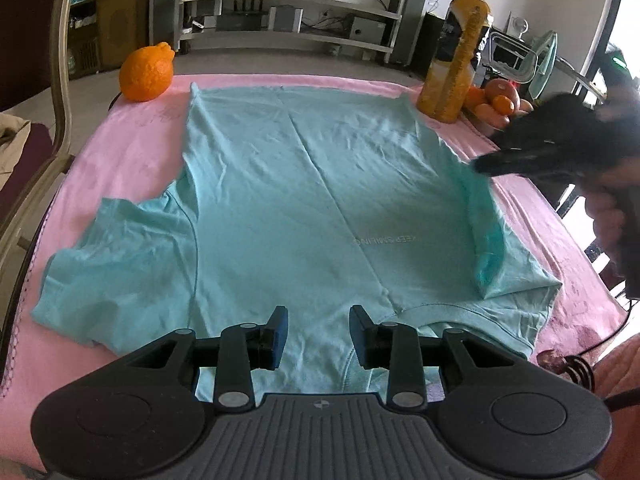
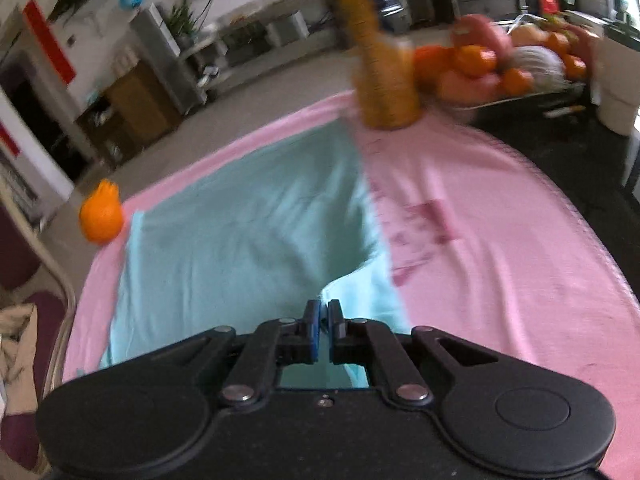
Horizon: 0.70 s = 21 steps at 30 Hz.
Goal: Fold clothes
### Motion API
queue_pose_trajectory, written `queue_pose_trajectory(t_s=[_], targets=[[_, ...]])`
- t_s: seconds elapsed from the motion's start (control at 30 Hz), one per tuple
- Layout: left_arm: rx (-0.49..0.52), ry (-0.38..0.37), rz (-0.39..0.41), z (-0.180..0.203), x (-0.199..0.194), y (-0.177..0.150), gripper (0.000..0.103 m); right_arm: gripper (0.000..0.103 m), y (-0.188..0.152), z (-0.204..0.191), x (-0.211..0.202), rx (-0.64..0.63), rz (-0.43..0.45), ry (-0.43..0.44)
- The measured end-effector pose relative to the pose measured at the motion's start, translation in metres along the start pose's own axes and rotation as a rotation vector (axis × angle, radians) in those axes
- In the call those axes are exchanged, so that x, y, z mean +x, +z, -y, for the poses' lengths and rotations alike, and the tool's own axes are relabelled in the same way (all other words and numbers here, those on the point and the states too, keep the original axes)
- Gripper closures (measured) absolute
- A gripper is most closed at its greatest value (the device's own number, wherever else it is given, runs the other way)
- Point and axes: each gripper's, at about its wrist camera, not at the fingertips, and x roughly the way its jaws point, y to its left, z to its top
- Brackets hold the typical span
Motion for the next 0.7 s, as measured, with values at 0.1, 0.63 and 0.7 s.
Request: queue_pose_trajectory(t_s=[0.1,0.63,0.7], targets=[[-0.012,0.003,-0.01,-0.005,0.002,-0.001,0.07,0.094,-0.006,-0.025,0.029,-0.057,-0.058,-0.068],[-0.117,-0.042,0.024,-0.019,-0.008,0.001,0.071,0.069,-0.024,0.086,-0.067,0.316,-0.133,0.035],[-0.115,-0.007,0.003,-0.019,-0.003,-0.001,0.071,0.069,-0.037,0.107,-0.067,0.343,-0.144,0.006]])
